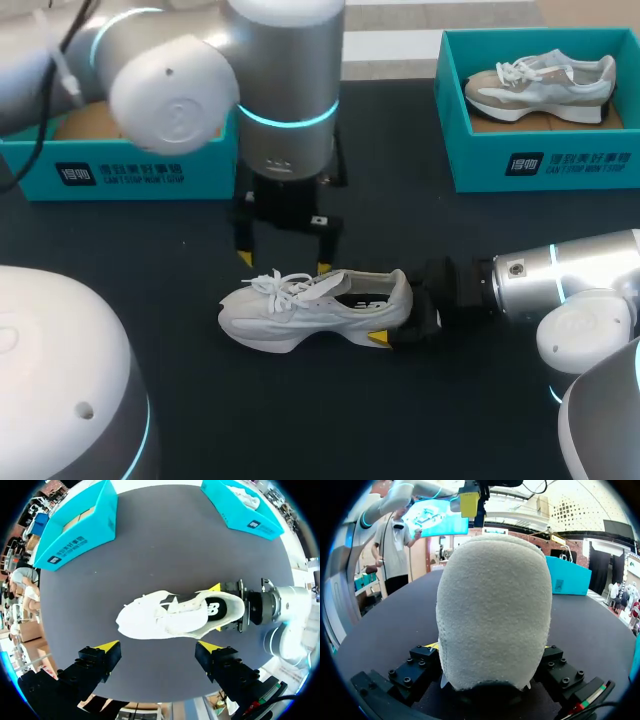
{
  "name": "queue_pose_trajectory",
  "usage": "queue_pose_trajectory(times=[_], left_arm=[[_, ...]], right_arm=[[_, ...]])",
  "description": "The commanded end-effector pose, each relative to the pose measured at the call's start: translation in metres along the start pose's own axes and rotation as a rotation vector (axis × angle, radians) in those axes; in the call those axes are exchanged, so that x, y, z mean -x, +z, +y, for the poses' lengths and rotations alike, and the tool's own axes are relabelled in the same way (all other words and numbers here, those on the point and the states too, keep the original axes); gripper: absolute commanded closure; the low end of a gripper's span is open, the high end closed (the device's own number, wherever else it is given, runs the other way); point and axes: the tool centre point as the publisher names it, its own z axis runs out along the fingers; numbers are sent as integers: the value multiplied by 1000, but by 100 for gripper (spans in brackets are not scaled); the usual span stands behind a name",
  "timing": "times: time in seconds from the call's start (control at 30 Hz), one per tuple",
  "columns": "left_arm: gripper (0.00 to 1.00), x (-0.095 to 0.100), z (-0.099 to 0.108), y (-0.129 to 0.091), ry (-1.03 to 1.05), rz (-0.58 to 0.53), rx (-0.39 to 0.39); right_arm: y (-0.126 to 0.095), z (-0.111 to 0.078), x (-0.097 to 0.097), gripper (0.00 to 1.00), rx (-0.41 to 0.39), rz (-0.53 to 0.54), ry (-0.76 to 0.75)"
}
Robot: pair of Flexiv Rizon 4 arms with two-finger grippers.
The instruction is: Take the shoe out of the shoebox, open the shoe tongue, remove and reinsert the insole, then place the shoe into the shoebox
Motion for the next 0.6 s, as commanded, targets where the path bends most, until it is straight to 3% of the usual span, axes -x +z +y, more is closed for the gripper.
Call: queue_pose_trajectory(times=[0.03,0.6], left_arm=[[0,-31,-10,12,4,-39,27],[0,-79,-31,51,31,-75,111]], right_arm=[[11,-5,3,100,-5,-2,-1],[11,-5,3,100,-5,-2,-1]])
